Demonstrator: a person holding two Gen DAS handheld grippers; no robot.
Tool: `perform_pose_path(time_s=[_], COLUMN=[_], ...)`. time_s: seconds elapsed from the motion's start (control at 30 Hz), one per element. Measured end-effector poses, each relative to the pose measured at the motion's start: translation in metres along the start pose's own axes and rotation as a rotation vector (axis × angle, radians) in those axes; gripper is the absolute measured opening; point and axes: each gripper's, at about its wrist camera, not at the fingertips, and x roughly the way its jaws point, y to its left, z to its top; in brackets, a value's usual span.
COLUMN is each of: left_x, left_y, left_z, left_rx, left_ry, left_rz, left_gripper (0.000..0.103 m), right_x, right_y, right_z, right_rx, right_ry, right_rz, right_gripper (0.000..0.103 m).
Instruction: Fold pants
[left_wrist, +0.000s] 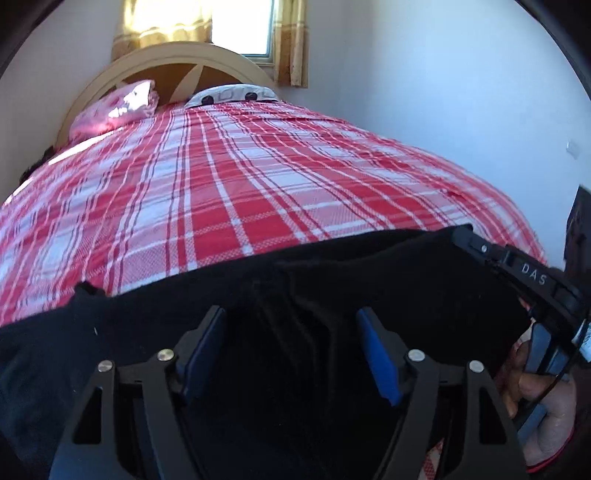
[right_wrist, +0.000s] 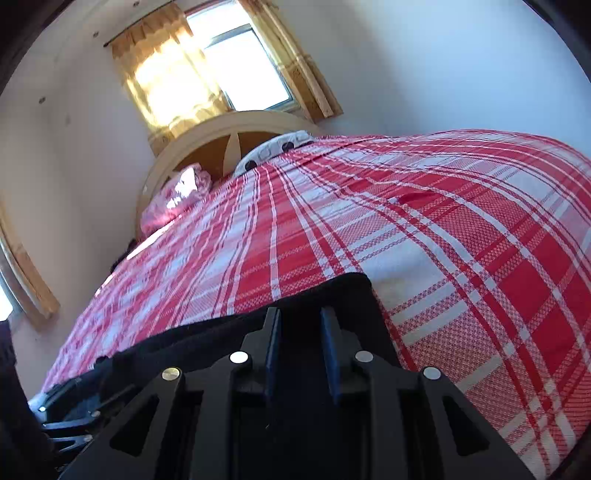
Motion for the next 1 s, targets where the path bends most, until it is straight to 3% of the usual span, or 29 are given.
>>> perform_pose_path(time_s=[0.13,0.27,0.33,0.43,0.57,0.77,0.83,1.0], left_x=[-0.006,-0.035,-0.052,-0.078,-0.105,-0.139,-0.146,-0.151], left_y=[-0.007,0.017,0.04,0.083,0.141,0.22,0.241,0.282], left_z=[-0.001,0.0,-0.003,-0.012,-0.029,-0.056,-0.065,-0.087], left_rx=[0.047,0.011,-0.013,-0.072,-0.133,-0.288,-0.339,-0.473], left_ry=[-0.011,-0.044,-0.068,-0.099,-0.1,-0.121,-0.125,-0.1], left_rz=[0.014,-0.021,0.001,0.092,0.274,0.44,0.479,0.481], left_gripper=[0.076,0.077,0.087,0.09,0.09,0.09,0.09,0.09], right_x=[-0.007,-0.03,-0.056,-0.083,-0.082,-0.071,-0.065,-0.046], right_y=[-0.006,0.003,0.009,0.032,0.076,0.167,0.188,0.226], right_z=[0.002,0.009,0.005,-0.012,-0.035,-0.062,-0.072,-0.098], right_rx=[0.088,0.083,0.102,0.055,-0.041,-0.304,-0.333,-0.375], right_ry=[-0.007,-0.026,-0.092,-0.1,-0.016,0.048,0.08,0.137], right_rz=[0.072,0.09,0.151,0.143,0.197,0.283,0.311,0.325], right_gripper=[0.024,0.024,0.025,0.037,0.037,0.037,0.037,0.037])
